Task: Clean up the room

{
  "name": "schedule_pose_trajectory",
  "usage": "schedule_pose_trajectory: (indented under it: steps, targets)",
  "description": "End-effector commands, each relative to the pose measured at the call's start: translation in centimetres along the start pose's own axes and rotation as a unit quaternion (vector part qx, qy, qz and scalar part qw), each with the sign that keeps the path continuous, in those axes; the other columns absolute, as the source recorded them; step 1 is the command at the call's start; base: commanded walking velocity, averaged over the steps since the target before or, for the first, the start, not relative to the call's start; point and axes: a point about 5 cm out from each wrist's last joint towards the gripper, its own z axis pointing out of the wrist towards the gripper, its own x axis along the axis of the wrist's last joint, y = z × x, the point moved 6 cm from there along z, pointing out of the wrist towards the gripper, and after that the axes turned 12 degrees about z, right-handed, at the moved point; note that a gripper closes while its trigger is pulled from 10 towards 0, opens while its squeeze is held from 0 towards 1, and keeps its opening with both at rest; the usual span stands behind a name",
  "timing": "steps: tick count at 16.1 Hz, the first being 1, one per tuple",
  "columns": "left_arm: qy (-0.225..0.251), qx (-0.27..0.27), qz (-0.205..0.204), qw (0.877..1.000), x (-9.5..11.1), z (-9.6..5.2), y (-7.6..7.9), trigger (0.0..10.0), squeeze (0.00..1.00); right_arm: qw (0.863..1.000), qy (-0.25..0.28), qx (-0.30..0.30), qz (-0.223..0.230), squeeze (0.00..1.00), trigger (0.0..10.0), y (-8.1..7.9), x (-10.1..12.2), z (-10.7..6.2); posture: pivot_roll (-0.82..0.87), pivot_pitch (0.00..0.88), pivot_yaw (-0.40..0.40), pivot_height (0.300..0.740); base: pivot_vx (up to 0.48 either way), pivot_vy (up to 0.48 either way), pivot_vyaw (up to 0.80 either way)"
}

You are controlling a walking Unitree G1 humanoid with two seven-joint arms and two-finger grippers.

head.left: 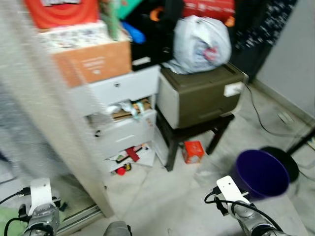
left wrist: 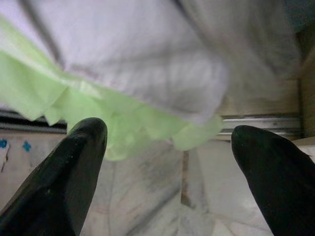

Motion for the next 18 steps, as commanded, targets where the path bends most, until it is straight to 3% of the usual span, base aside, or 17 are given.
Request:
schedule_pose_trajectory:
  steps: [1, 7, 11, 14, 18]
  targets:
    - [0.003, -0.002, -0.001, 1.000, 0.22, 0.02, -0.03, 10.0, 0.00, 1.000, 0.004, 0.006, -0.004, 0.00, 10.0, -0.30, 0.51, 0.11, -0.02, 0.000, -0.041, 0.740, 0.000, 0.319, 0.00]
    - [0.010, -0.005, 0.001, 1.000, 0.57, 0.01, 0.12, 10.0, 0.00, 1.000, -0.001, 0.008, -0.010, 0.00, 10.0, -0.31, 0.04, 0.02, -0.03, 0.000, -0.039, 0.740, 0.000, 0.108, 0.00]
    - [0.018, -0.006, 0.012, 1.000, 0.88, -0.01, 0.18, 10.0, 0.00, 1.000, 0.000, 0.012, -0.010, 0.00, 10.0, -0.49, 0.01, 0.00, -0.03, 0.000, -0.037, 0.740, 0.000, 0.000, 0.61]
    - [0.022, -0.006, 0.009, 1.000, 1.00, -0.01, 0.18, 10.0, 0.00, 1.000, 0.004, 0.017, 0.002, 0.00, 10.0, -0.78, 0.02, -0.02, -0.03, 0.000, -0.036, 0.740, 0.000, 0.000, 0.00]
    - [0.026, -0.006, 0.010, 1.000, 1.12, 0.03, 0.01, 10.0, 0.00, 1.000, 0.011, 0.018, 0.016, 0.00, 10.0, -0.95, 0.35, 0.02, -0.02, 0.000, -0.031, 0.740, 0.000, 0.433, 0.00]
